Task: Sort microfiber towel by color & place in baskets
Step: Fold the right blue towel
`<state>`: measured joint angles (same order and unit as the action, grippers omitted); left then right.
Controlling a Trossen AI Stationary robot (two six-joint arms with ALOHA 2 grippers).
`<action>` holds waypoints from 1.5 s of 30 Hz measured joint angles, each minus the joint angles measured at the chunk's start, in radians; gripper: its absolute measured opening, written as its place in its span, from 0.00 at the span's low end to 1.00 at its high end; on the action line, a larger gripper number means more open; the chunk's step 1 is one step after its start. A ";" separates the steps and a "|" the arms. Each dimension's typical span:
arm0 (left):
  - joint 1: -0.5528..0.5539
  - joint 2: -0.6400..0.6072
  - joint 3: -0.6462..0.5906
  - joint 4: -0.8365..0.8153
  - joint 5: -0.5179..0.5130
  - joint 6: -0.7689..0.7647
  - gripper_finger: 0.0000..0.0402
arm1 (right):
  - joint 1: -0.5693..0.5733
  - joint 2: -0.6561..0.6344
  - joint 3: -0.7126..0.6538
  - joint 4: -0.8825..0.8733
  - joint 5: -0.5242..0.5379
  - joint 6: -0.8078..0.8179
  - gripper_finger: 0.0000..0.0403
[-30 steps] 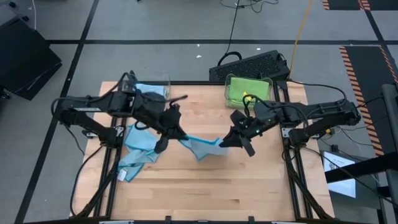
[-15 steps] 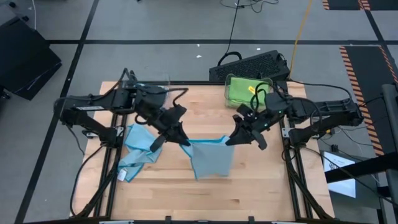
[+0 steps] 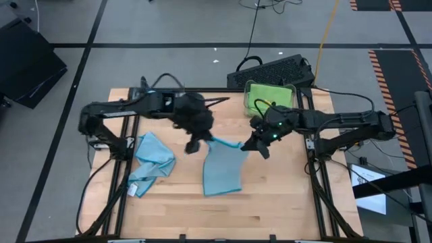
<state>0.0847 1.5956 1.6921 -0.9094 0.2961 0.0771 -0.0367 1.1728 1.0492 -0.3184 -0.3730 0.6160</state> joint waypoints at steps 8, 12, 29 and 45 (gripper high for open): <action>0.070 0.168 0.000 -0.034 -0.131 0.106 0.01 | -0.145 0.006 -0.257 0.253 0.053 -0.056 0.00; 0.102 0.235 0.000 -0.035 -0.208 0.111 0.03 | -0.198 0.007 -0.341 0.322 0.054 -0.066 0.00; 0.240 0.363 0.000 0.059 -0.215 0.282 0.02 | -0.338 0.028 -0.476 0.463 0.063 -0.228 0.00; 0.306 0.301 0.000 0.025 -0.213 0.285 0.03 | -0.401 0.028 -0.475 0.588 0.063 -0.191 0.00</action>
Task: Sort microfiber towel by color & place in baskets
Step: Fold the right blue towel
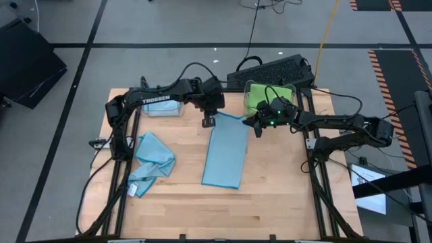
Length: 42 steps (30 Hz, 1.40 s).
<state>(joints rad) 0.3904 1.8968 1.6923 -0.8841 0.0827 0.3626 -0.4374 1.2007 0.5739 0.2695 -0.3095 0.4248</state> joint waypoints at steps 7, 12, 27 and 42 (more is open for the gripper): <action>-0.027 -0.002 0.000 -0.056 0.029 -0.010 0.03 | 0.003 0.000 0.000 -0.006 0.008 0.057 0.00; -0.070 -0.001 -0.001 -0.116 0.054 -0.047 0.01 | 0.044 0.009 0.000 -0.037 -0.027 0.149 0.00; -0.204 -0.001 -0.127 -0.094 0.106 -0.124 0.01 | 0.242 0.062 -0.001 -0.027 -0.024 0.233 0.00; -0.348 -0.002 -0.218 -0.017 0.092 -0.256 0.03 | 0.385 0.129 0.000 -0.052 0.029 0.174 0.00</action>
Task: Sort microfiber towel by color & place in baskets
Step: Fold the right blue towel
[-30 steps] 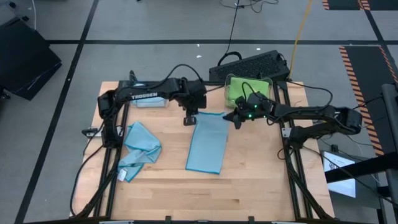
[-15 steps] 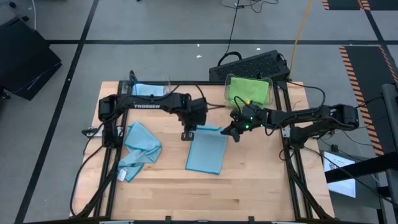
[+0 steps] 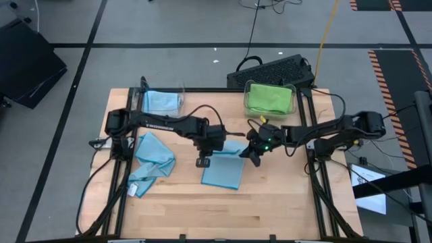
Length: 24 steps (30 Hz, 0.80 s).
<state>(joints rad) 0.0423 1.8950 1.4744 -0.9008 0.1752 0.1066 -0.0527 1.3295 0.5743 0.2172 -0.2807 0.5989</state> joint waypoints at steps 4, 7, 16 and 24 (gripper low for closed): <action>-0.026 0.000 -0.022 0.001 0.000 -0.026 0.01 | 0.039 0.043 0.000 0.054 0.000 0.005 0.00; -0.042 0.000 -0.023 0.011 0.001 -0.052 0.02 | 0.064 0.064 0.000 0.081 -0.004 0.015 0.00; -0.102 0.000 -0.046 0.043 0.006 -0.065 0.02 | 0.128 0.099 0.000 0.116 -0.002 0.029 0.00; -0.112 0.000 -0.057 0.028 0.000 -0.111 0.01 | 0.153 0.142 -0.001 0.204 -0.008 0.078 0.00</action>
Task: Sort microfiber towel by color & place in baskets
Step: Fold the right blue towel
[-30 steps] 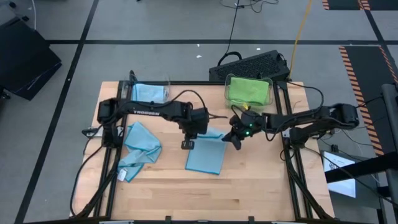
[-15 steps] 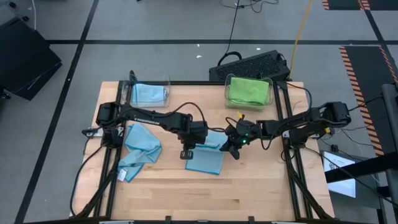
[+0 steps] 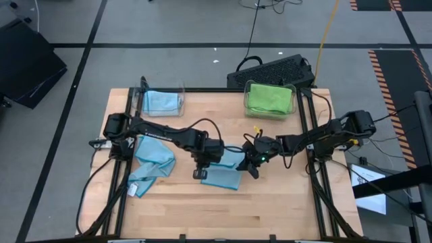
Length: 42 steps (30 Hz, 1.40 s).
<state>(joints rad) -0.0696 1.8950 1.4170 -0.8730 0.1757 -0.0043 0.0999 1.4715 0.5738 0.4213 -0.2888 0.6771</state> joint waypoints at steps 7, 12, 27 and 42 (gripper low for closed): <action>-0.006 -0.058 0.035 -0.041 -0.059 -0.002 0.02 | 0.024 -0.004 -0.001 0.045 -0.013 0.029 0.00; -0.005 -0.093 0.026 -0.051 -0.092 0.018 0.03 | 0.030 -0.006 0.001 0.039 0.012 0.016 0.00; -0.045 -0.093 -0.010 -0.059 -0.110 -0.029 0.01 | 0.043 -0.005 0.001 0.023 0.035 -0.006 0.00; -0.081 -0.093 -0.101 -0.048 -0.144 -0.057 0.04 | 0.052 0.090 -0.007 0.128 -0.105 0.086 0.05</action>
<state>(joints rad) -0.1505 1.8023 1.3159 -0.9214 0.0318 -0.0612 0.1522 1.5615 0.5667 0.5496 -0.3934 0.7628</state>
